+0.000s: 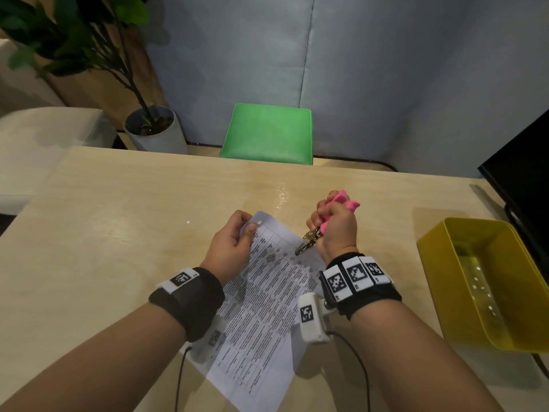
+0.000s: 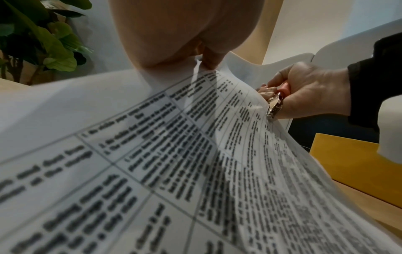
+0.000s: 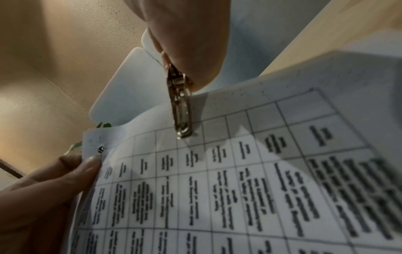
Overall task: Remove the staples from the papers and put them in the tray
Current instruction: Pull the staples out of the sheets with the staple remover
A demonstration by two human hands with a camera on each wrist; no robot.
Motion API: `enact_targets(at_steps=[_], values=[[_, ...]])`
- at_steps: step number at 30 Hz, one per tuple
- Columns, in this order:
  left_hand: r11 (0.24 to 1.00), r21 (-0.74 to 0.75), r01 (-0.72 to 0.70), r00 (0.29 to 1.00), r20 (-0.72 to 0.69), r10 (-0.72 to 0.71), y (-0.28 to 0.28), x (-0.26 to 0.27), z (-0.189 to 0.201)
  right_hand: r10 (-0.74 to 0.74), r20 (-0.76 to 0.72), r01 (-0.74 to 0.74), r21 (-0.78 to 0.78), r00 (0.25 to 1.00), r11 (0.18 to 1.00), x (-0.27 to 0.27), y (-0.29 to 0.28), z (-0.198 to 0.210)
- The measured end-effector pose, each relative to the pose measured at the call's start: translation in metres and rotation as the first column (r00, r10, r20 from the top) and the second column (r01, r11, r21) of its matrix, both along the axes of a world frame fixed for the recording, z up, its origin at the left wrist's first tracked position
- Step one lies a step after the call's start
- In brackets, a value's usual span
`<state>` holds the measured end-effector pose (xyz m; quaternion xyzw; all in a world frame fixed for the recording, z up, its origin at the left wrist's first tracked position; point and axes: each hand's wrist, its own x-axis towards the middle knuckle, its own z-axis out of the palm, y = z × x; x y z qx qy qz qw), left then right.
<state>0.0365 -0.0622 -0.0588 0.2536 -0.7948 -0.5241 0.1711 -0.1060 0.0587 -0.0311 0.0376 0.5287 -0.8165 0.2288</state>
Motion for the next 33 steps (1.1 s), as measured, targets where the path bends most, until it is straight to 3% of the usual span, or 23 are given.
enact_targets(at_steps=[11,14,16,18,20,22,23,26,29,33], values=[[1.000,-0.011,0.001,0.999,0.052,-0.001,0.002,0.002,0.011,0.002,-0.026,-0.001,0.025,1.000,1.000,-0.001,0.001,0.001],[0.993,-0.110,0.045,0.999,0.016,-0.044,0.006,0.000,0.019,0.010,-0.038,-0.009,0.035,0.999,0.999,-0.002,0.002,0.002],[0.958,-0.282,0.039,0.998,-0.028,-0.050,0.009,-0.002,0.025,0.022,-0.042,-0.020,0.040,0.999,0.999,-0.001,0.003,0.002],[0.830,-0.555,0.059,0.997,-0.014,-0.080,0.011,-0.007,0.027,0.029,-0.033,-0.028,0.035,0.999,0.999,0.000,0.003,0.001],[0.610,-0.767,0.199,0.979,0.127,-0.161,0.015,-0.012,0.027,0.044,-0.028,-0.043,0.032,0.999,0.999,0.003,0.003,0.000],[0.434,-0.821,0.370,0.925,0.281,-0.256,0.018,-0.014,0.023,0.060,-0.020,-0.060,0.025,0.998,0.998,0.007,0.004,-0.001],[0.393,-0.811,0.433,0.896,0.337,-0.290,0.021,-0.013,0.022,0.064,-0.013,-0.063,0.020,0.998,0.998,0.009,0.004,-0.001],[0.390,-0.778,0.493,0.868,0.410,-0.279,0.028,-0.012,0.019,0.070,0.001,-0.070,0.009,0.998,0.997,0.014,0.005,-0.002],[0.433,-0.749,0.501,0.865,0.459,-0.206,0.033,-0.015,0.020,0.093,0.000,-0.093,0.007,0.996,0.996,0.019,0.006,-0.002],[0.501,-0.650,0.571,0.802,0.573,-0.170,0.036,-0.021,0.025,0.117,-0.016,-0.117,0.005,0.993,0.993,0.022,0.006,-0.002]])
